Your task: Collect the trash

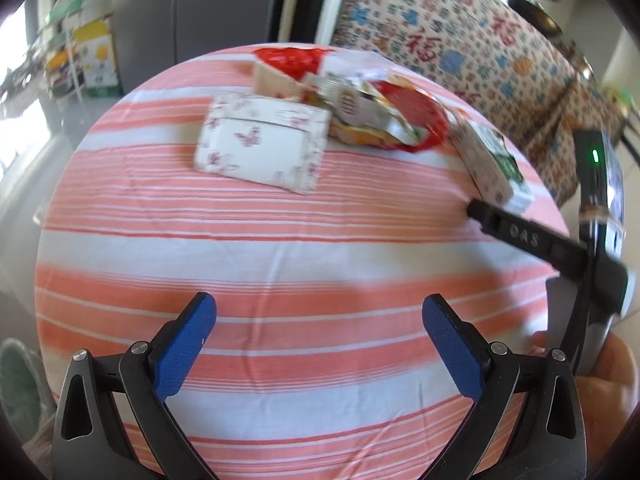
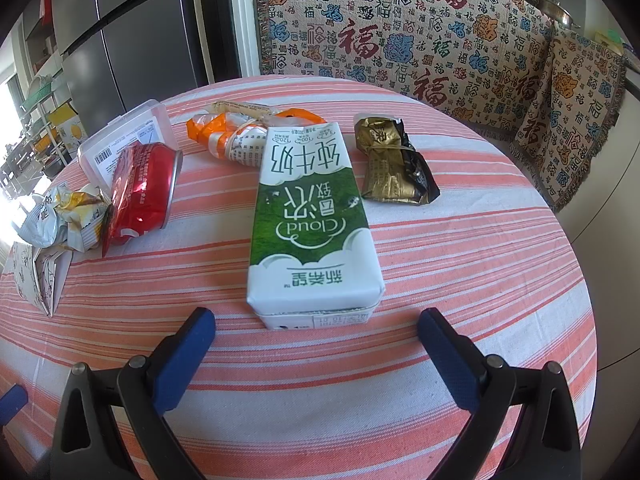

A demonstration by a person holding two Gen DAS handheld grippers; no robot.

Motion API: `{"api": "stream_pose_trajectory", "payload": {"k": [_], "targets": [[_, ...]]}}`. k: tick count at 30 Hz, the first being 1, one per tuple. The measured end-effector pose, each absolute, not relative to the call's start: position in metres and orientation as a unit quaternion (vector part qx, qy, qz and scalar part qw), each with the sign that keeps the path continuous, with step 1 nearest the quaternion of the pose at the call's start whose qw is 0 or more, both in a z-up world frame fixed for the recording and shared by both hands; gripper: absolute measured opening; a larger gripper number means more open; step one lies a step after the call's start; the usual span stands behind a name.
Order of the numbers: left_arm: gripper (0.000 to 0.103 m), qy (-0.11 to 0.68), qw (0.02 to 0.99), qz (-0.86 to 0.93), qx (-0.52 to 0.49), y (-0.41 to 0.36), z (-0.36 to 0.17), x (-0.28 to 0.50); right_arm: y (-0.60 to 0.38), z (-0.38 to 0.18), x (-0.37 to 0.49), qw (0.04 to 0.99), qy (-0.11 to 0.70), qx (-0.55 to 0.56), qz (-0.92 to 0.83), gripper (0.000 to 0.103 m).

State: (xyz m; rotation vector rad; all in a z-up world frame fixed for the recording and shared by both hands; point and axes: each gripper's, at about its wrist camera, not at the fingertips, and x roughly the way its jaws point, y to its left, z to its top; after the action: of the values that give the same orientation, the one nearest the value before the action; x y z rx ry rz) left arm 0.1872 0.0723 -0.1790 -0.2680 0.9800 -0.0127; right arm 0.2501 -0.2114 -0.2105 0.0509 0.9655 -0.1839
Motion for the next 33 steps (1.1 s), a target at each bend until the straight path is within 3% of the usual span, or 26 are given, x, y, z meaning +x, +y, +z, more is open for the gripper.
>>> {"api": "stream_pose_trajectory", "payload": {"k": [6,15,24,29,31,33], "targets": [[0.102,0.455,0.874,0.019,-0.169,0.101,-0.179,0.191,-0.213,-0.21,0.25,0.881,0.464,0.026,-0.088,0.103],[0.102,0.477,0.869,-0.009,-0.133,0.107,-0.179,0.235,-0.231,-0.208,0.194,0.883,0.468,-0.002,-0.03,0.103],[0.102,0.459,0.888,-0.007,-0.017,0.088,-0.18,0.281,-0.236,-0.208,0.191,0.884,0.468,-0.005,-0.024,0.103],[0.102,0.459,0.888,-0.001,-0.034,0.095,-0.187,0.285,-0.247,-0.204,0.191,0.886,0.463,0.022,0.008,0.103],[0.1,0.457,0.889,-0.007,-0.041,0.096,-0.187,0.287,-0.252,-0.2,0.199,0.887,0.459,0.037,0.022,0.103],[0.088,0.453,0.891,-0.008,-0.036,0.094,-0.187,0.287,-0.249,-0.194,0.214,0.886,0.463,0.026,0.024,0.103]]}}
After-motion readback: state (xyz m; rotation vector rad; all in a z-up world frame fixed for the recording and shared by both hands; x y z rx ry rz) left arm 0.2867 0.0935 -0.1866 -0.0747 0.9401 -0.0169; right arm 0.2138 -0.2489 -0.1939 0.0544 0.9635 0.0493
